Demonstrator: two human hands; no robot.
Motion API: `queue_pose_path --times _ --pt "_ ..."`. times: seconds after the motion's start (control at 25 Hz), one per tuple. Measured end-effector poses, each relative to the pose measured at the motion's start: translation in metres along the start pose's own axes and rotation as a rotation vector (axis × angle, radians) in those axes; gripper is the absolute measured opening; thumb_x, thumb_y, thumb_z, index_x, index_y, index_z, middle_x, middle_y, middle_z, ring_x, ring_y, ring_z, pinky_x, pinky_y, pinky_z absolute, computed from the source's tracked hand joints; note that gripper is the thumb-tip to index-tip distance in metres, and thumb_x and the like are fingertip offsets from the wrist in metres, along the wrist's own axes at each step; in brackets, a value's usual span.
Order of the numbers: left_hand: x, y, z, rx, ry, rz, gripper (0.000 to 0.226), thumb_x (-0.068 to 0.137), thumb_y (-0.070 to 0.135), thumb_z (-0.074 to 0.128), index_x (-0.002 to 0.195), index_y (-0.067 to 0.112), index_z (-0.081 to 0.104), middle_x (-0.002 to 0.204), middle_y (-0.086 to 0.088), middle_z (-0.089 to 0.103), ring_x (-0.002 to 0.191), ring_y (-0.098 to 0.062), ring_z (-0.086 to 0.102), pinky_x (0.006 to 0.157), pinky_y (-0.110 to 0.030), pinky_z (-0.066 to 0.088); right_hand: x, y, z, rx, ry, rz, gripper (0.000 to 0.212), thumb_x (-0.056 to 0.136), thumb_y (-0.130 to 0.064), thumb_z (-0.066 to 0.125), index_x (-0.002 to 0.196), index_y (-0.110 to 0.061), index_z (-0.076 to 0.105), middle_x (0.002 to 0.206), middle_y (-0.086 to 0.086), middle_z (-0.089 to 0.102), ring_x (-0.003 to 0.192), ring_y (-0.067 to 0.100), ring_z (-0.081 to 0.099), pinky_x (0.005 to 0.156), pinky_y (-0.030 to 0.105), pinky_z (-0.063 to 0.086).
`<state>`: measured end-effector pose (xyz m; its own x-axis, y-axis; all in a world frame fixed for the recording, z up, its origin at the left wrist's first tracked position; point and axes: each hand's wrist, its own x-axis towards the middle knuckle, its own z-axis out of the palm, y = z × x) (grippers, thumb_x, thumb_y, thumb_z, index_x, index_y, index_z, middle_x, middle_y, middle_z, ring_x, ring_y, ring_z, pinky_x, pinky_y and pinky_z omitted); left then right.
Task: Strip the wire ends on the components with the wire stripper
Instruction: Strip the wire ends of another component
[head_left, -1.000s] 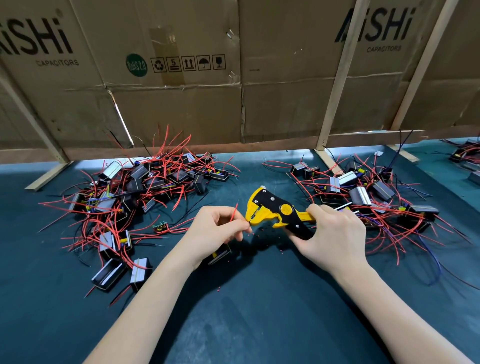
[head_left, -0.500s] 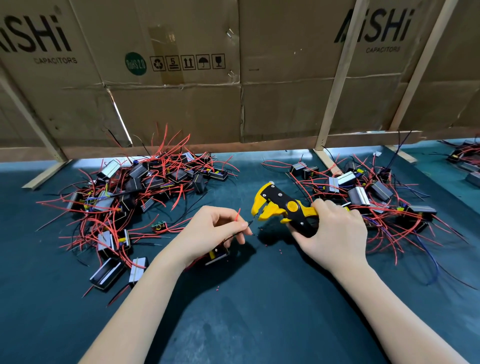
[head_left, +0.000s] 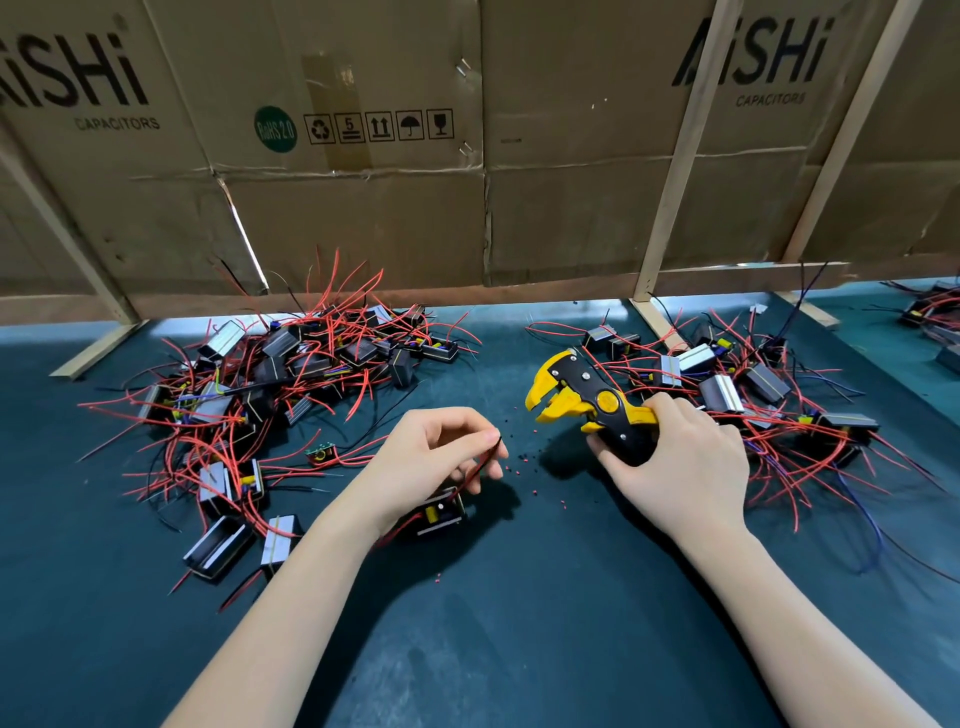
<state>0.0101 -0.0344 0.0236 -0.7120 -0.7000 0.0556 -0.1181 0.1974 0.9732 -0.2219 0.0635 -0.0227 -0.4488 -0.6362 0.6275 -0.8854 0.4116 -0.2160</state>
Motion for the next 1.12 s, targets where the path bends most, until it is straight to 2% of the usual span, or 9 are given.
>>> queue_pose_path --times 0.12,0.2,0.4,0.64,0.8,1.0,1.12 --pt "0.003 -0.002 0.006 -0.035 0.058 -0.012 0.027 0.099 0.008 0.048 0.081 0.008 0.068 0.055 -0.003 0.053 0.05 -0.014 0.04 0.051 -0.017 0.036 -0.001 -0.001 0.0 0.005 -0.015 -0.011 0.053 0.07 -0.065 0.07 0.081 -0.016 0.053 0.074 0.0 0.059 0.073 0.03 0.06 0.069 0.037 0.037" --pt "0.004 -0.002 0.008 -0.081 0.082 -0.02 0.029 0.1 0.007 0.044 0.082 0.007 0.066 0.055 -0.004 0.045 0.049 -0.012 0.037 0.048 -0.016 0.032 -0.001 -0.002 0.0 0.013 -0.03 -0.016 0.053 0.07 -0.066 0.069 0.082 -0.017 0.053 0.075 -0.001 0.059 0.073 0.03 0.059 0.07 0.037 0.037" --pt "0.004 -0.001 0.006 -0.249 0.034 -0.018 0.027 0.097 0.004 0.041 0.082 0.007 0.062 0.066 -0.004 0.052 0.057 -0.014 0.043 0.053 -0.018 0.037 -0.001 -0.001 0.0 0.015 -0.056 -0.007 0.053 0.07 -0.067 0.068 0.082 -0.017 0.053 0.075 -0.001 0.059 0.073 0.031 0.06 0.07 0.037 0.038" --pt "0.005 -0.003 0.004 -0.374 -0.004 -0.046 0.019 0.095 0.002 0.048 0.083 0.009 0.062 0.074 -0.006 0.062 0.061 -0.015 0.054 0.055 -0.02 0.045 -0.002 0.0 -0.002 0.031 -0.08 -0.002 0.053 0.071 -0.067 0.066 0.082 -0.018 0.052 0.077 -0.002 0.059 0.075 0.031 0.059 0.072 0.038 0.038" --pt "0.004 -0.005 0.006 -0.357 -0.005 -0.018 0.017 0.094 0.001 0.053 0.082 0.01 0.061 0.072 -0.004 0.058 0.06 -0.013 0.047 0.054 -0.019 0.041 -0.001 -0.001 -0.002 0.029 -0.099 -0.001 0.054 0.071 -0.069 0.064 0.083 -0.018 0.052 0.078 -0.002 0.058 0.076 0.03 0.059 0.071 0.037 0.036" --pt "0.006 -0.007 0.007 -0.243 0.074 0.017 0.016 0.094 0.004 0.057 0.08 0.012 0.061 0.057 0.009 0.038 0.048 -0.008 0.026 0.047 -0.016 0.024 -0.001 -0.001 -0.002 0.036 -0.107 -0.001 0.053 0.071 -0.067 0.066 0.084 -0.017 0.052 0.078 -0.002 0.058 0.078 0.031 0.059 0.072 0.038 0.036" --pt "0.007 -0.011 0.006 -0.175 0.134 -0.004 0.017 0.091 0.011 0.064 0.077 0.02 0.067 0.054 0.008 0.033 0.046 -0.008 0.025 0.044 -0.015 0.026 -0.001 -0.002 -0.002 0.037 -0.12 -0.006 0.053 0.071 -0.067 0.066 0.085 -0.018 0.052 0.08 -0.001 0.059 0.08 0.031 0.06 0.072 0.038 0.036"
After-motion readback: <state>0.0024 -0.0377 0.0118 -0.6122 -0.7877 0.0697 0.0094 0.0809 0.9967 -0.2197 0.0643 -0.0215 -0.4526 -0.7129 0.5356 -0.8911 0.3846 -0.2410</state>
